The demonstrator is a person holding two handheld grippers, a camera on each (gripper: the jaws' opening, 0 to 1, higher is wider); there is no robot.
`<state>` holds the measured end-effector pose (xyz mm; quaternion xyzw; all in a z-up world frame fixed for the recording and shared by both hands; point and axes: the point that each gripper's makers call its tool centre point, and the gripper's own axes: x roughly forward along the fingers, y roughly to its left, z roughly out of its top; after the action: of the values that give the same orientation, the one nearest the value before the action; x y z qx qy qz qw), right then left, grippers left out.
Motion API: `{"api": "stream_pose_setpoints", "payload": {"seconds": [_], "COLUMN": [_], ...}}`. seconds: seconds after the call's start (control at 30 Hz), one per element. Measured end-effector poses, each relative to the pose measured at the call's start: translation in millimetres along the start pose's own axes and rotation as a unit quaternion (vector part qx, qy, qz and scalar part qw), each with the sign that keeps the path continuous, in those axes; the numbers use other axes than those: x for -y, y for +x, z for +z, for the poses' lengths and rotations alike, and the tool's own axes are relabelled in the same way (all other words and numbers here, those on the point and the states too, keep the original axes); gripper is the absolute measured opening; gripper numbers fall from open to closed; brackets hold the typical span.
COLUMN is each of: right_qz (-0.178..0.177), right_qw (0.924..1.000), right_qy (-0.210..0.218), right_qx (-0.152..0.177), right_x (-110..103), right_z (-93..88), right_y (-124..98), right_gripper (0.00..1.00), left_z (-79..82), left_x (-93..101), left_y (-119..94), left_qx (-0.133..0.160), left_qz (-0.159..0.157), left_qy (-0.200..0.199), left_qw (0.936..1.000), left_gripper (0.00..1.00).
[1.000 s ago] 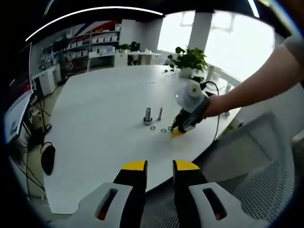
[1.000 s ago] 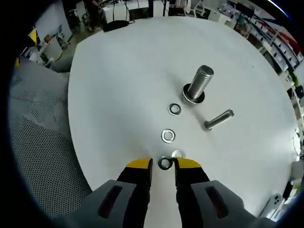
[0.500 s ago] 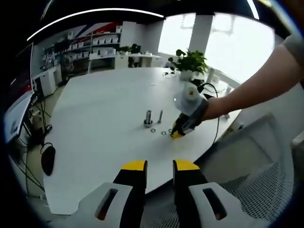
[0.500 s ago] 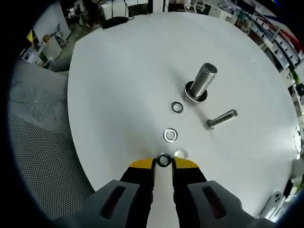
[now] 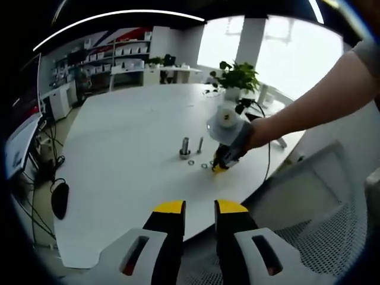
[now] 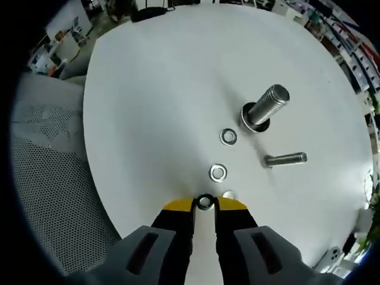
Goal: Place the washer onto the threaded stud by aligning its center hole with the stud, sliding it down to the base, and recovering from edge contact or off-axis alignment until the washer reaches the visible bottom stop.
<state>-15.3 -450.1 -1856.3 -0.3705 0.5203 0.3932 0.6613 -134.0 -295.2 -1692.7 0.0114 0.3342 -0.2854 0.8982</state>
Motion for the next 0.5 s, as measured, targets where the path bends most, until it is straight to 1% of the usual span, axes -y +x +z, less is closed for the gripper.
{"api": "stream_pose_setpoints", "payload": {"seconds": [0.1,0.23,0.37,0.5], "right_qz": [-0.012,-0.019,-0.030,-0.043], "right_qw": [0.9998,0.9997,0.9995,0.9990], "right_qy": [-0.007,0.001,0.001,-0.012], "right_qx": [-0.011,-0.014,-0.007,0.004], "right_x": [-1.5,-0.2,-1.1,-0.4], "right_z": [0.1,-1.1,-2.4,-2.2], "right_y": [0.1,-1.5,-2.1,-2.2], "right_gripper": [0.15,0.14,0.14,0.14], "left_z": [0.0,0.9,-0.2,0.4], "left_x": [-0.3,-1.0,-0.1,0.8], "left_y": [-0.1,-0.6,-0.6,-0.7], "left_qx": [0.000,0.003,0.000,0.003], "left_qz": [0.001,0.003,0.000,-0.002], "left_qy": [0.000,-0.001,-0.002,-0.003], "left_qw": [1.0000,1.0000,1.0000,1.0000], "left_gripper": [0.17,0.17,0.17,0.17]}}
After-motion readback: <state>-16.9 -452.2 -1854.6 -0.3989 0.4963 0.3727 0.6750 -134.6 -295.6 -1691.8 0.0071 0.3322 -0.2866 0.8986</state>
